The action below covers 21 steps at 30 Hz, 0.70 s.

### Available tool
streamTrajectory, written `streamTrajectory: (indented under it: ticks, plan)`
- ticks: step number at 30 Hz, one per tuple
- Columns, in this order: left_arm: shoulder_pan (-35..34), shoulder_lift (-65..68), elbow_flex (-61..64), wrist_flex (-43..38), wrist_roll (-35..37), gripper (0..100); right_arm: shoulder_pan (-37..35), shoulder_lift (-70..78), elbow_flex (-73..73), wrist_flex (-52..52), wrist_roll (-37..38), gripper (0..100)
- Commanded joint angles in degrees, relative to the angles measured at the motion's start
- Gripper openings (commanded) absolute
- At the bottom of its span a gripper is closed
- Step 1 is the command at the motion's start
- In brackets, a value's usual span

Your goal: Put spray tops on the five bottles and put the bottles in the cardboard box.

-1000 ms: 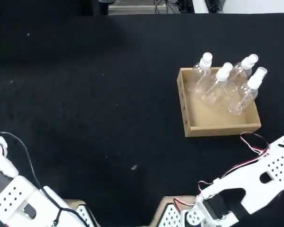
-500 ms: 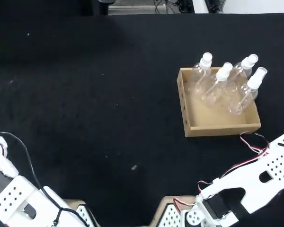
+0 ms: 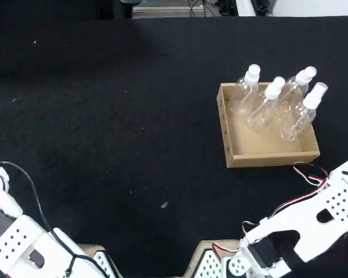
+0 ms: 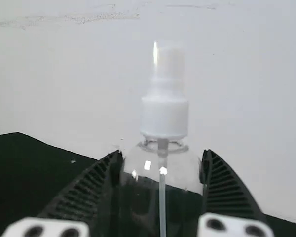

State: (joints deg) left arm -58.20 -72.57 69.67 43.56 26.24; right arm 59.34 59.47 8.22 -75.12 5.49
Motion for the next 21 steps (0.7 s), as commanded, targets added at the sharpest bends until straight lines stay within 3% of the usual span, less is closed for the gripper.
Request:
streamTrajectory:
  ticks: [1,12,21]
  plan:
    - [0.5,-0.8,-2.0,-0.2,0.6,28,-1.1,-4.7,-0.1,-1.4,0.0,20.9]
    - [0.5,-0.8,-2.1,-0.2,0.6,28,-0.8,-5.5,0.1,-1.4,0.4,20.9]
    - [0.5,-0.8,-2.1,-0.2,0.6,28,-0.7,-17.5,12.0,-1.4,-0.1,20.6]
